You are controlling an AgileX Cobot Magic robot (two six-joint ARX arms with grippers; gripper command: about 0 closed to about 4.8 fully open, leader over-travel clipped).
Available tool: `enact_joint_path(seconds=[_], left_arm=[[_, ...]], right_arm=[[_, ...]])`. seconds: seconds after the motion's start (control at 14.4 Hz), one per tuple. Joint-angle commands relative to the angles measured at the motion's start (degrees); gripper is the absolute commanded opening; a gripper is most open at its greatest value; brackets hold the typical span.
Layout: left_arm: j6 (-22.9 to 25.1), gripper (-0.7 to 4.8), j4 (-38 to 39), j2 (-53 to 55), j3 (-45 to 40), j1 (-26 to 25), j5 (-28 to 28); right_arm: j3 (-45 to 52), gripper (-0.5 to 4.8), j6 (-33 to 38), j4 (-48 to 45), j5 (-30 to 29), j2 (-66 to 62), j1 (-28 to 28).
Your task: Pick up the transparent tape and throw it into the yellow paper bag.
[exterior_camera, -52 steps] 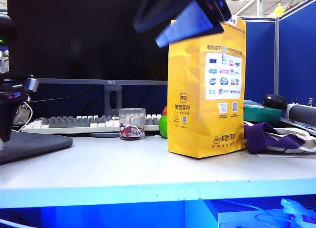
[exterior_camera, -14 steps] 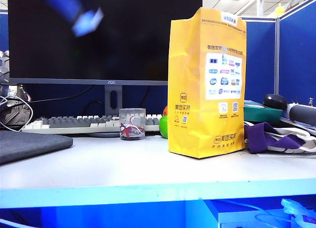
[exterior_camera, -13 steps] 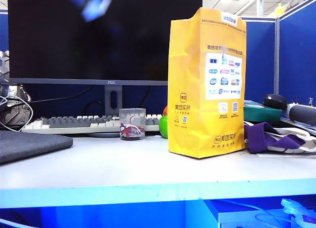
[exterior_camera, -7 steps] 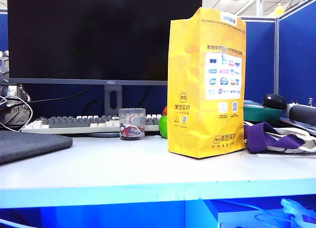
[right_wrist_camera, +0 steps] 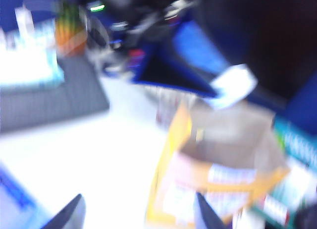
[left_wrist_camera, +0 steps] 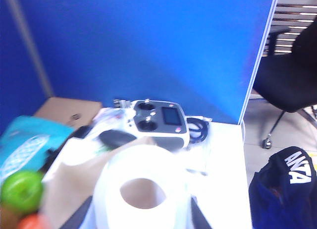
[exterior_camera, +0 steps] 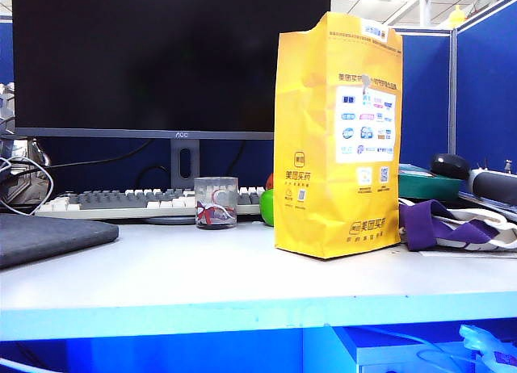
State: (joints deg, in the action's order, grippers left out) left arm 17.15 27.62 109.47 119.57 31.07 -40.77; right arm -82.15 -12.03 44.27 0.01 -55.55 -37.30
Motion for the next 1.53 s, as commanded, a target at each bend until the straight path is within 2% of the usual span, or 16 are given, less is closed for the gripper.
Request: enact_joint_path(seconds=[0.07,0.21,0.35,0.42,0.49,0.56,0.7,0.77,0.84,0.91,0.98,1.04,1.18,1.39,1.53], left_arm=[[-3.63,1.74,-7.23,4.59,0.15,1.09,0.24],[-4.22,1.74,-6.73,6.78,0.15,1.16,0.92],[-4.57,1.89,-6.75,6.78,0.17,1.16,1.11],[-7.23,4.79,-7.72,6.75,0.24,1.16,2.29],[-11.82,4.79,-8.44,6.67,0.33,1.14,4.81],[-11.15,4.79,-7.52,5.57,0.33,1.05,2.95],[-2.19,4.79,-2.99,0.22,0.33,1.07,3.30],[0.94,4.79,-0.33,-3.23,0.33,1.05,7.54],[4.20,4.79,2.60,-7.30,0.33,1.05,14.75],[9.66,4.79,7.23,-14.93,0.33,1.03,28.83],[13.62,4.79,10.36,-19.76,0.33,0.92,35.41],[15.41,4.79,13.86,-24.90,0.33,-0.85,38.29],[14.27,4.79,22.25,-33.33,0.33,-6.16,38.60],[14.36,4.79,35.06,-45.03,0.31,-18.86,41.44],[14.27,4.79,38.58,-50.03,-0.11,-22.95,42.21]], right_arm=[[-0.20,3.19,0.22,3.78,0.22,0.20,-0.02],[-0.20,3.19,-0.20,0.11,8.17,0.13,0.04],[-0.20,3.19,-0.44,0.04,10.49,-0.02,0.07],[-0.20,3.19,-0.44,0.07,10.43,-0.11,0.07],[-0.20,3.19,-0.42,0.07,10.40,-0.20,0.07],[-0.20,3.19,-0.44,0.04,10.43,-0.20,0.07],[-0.20,3.19,-0.48,0.04,10.62,-0.17,0.11],[-0.20,3.19,-0.98,0.02,10.62,-0.09,0.22],[-0.20,3.19,-1.73,-0.20,10.69,-0.04,0.48],[-0.20,3.19,-1.77,-2.60,11.06,-0.04,0.96],[-0.20,3.19,-1.77,-4.85,11.06,0.04,0.98],[-0.20,3.19,-1.79,-7.19,11.45,0.33,0.96],[-0.17,3.22,-2.21,-12.07,11.89,2.29,0.94],[-0.17,3.29,-7.76,-17.68,12.72,8.98,0.94],[-0.17,3.29,-7.76,-17.11,14.95,13.88,0.96]])
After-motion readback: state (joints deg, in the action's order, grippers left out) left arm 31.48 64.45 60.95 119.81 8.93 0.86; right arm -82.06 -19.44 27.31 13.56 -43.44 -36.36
